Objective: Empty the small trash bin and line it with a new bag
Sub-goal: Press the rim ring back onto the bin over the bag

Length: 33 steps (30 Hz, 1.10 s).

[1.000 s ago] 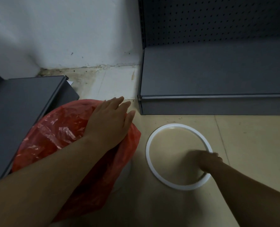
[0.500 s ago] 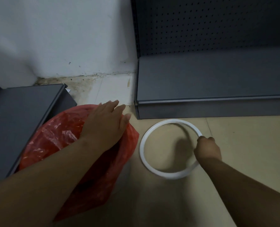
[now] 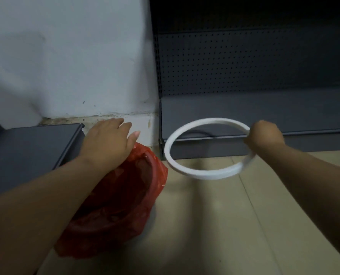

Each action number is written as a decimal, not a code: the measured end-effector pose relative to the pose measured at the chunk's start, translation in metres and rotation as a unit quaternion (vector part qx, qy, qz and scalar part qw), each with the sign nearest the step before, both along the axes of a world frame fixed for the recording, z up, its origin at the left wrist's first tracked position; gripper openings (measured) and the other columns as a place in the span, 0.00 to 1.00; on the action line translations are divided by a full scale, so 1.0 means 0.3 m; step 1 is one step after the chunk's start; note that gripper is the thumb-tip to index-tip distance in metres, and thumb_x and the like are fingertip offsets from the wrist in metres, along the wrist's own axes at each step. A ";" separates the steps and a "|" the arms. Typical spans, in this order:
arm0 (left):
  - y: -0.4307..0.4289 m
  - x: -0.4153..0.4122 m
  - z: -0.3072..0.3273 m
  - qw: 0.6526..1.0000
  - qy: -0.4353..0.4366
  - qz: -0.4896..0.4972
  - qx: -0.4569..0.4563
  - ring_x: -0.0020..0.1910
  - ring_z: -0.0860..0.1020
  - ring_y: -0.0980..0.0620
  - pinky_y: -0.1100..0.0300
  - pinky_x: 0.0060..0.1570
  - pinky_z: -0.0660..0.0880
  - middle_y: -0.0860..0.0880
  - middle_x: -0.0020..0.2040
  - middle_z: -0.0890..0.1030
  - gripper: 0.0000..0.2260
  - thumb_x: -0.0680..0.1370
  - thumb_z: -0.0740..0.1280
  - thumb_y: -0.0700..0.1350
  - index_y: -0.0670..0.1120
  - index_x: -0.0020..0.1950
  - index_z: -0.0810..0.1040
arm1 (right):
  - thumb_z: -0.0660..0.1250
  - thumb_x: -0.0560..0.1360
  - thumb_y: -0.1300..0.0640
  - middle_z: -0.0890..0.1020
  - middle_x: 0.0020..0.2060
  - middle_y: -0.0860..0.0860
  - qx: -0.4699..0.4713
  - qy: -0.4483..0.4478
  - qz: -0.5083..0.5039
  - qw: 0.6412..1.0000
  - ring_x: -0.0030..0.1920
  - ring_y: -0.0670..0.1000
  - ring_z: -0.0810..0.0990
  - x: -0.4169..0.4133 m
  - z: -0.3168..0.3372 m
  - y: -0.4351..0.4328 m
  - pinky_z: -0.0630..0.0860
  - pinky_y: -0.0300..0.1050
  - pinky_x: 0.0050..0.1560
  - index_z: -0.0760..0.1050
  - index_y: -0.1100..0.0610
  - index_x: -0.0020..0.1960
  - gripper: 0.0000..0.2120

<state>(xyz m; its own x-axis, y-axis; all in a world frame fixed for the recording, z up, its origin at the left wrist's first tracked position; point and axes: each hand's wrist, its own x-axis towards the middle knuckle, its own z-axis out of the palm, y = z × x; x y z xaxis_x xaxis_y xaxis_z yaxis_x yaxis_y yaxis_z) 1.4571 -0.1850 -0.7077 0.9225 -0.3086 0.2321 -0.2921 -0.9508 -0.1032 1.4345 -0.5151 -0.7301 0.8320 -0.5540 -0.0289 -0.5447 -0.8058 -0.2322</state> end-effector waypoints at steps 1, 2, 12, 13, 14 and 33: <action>0.011 -0.003 0.014 1.000 -0.010 0.001 -0.001 0.68 0.69 0.41 0.48 0.68 0.62 0.42 0.69 0.72 0.22 0.80 0.52 0.54 0.44 0.69 0.71 | 0.66 0.75 0.64 0.77 0.40 0.62 -0.001 -0.010 0.001 1.000 0.37 0.59 0.74 0.003 0.034 0.015 0.70 0.47 0.38 0.77 0.69 0.55 0.12; 0.027 -0.003 0.024 1.000 -0.018 0.003 -0.006 0.67 0.70 0.40 0.48 0.67 0.64 0.41 0.68 0.73 0.22 0.80 0.52 0.54 0.43 0.68 0.72 | 0.66 0.75 0.64 0.77 0.40 0.63 -0.001 -0.022 0.007 1.000 0.37 0.59 0.73 0.009 0.064 0.036 0.69 0.47 0.38 0.77 0.69 0.55 0.12; 0.294 -0.015 0.070 0.892 0.083 0.166 -0.412 0.63 0.73 0.42 0.49 0.65 0.68 0.42 0.64 0.76 0.23 0.81 0.49 0.57 0.45 0.62 0.75 | 0.66 0.75 0.64 0.77 0.39 0.59 0.096 -0.089 0.139 0.982 0.38 0.58 0.76 0.087 0.147 0.517 0.72 0.46 0.35 0.78 0.67 0.55 0.11; 0.322 -0.025 0.063 0.878 0.093 0.186 -0.432 0.61 0.74 0.41 0.48 0.65 0.69 0.42 0.62 0.77 0.23 0.80 0.49 0.57 0.46 0.62 0.76 | 0.66 0.74 0.64 0.79 0.41 0.60 0.107 -0.087 0.155 0.978 0.39 0.59 0.77 0.087 0.133 0.571 0.74 0.47 0.38 0.78 0.67 0.55 0.10; 0.351 -0.037 0.053 0.871 0.097 0.205 -0.435 0.58 0.75 0.40 0.47 0.63 0.70 0.42 0.57 0.78 0.22 0.81 0.50 0.56 0.44 0.61 0.76 | 0.66 0.74 0.65 0.81 0.43 0.61 0.117 -0.085 0.169 0.975 0.40 0.59 0.78 0.086 0.117 0.620 0.74 0.46 0.39 0.78 0.66 0.55 0.11; 0.513 -0.181 -0.218 0.918 0.161 0.179 -0.316 0.46 0.78 0.49 0.60 0.41 0.71 0.44 0.53 0.80 0.14 0.79 0.59 0.50 0.44 0.58 0.77 | 0.65 0.75 0.52 0.75 0.37 0.54 0.022 0.000 0.261 0.965 0.36 0.55 0.75 -0.015 -0.068 0.742 0.62 0.39 0.26 0.79 0.61 0.50 0.12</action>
